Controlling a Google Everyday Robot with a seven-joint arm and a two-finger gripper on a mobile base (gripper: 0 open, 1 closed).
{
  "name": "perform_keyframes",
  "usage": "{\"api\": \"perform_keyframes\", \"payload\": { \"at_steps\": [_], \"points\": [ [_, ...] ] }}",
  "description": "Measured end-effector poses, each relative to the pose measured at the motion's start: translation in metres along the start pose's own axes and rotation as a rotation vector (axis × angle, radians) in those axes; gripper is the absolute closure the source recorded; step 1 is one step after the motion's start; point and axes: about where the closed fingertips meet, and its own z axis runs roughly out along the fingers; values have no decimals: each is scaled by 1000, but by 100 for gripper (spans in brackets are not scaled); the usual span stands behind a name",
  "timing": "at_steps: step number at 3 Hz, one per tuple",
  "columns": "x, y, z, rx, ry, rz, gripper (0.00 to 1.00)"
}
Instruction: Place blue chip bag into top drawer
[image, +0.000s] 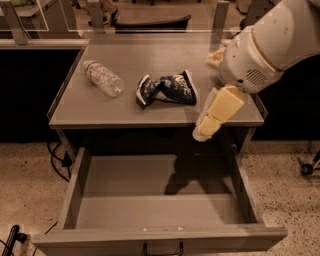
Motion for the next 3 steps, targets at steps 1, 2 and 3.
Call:
{"api": "perform_keyframes", "payload": {
  "at_steps": [1, 2, 3],
  "points": [
    [1, -21, 42, -39, 29, 38, 0],
    [3, -42, 75, -63, 64, 63, 0],
    [2, -45, 83, -71, 69, 65, 0]
  ]
}}
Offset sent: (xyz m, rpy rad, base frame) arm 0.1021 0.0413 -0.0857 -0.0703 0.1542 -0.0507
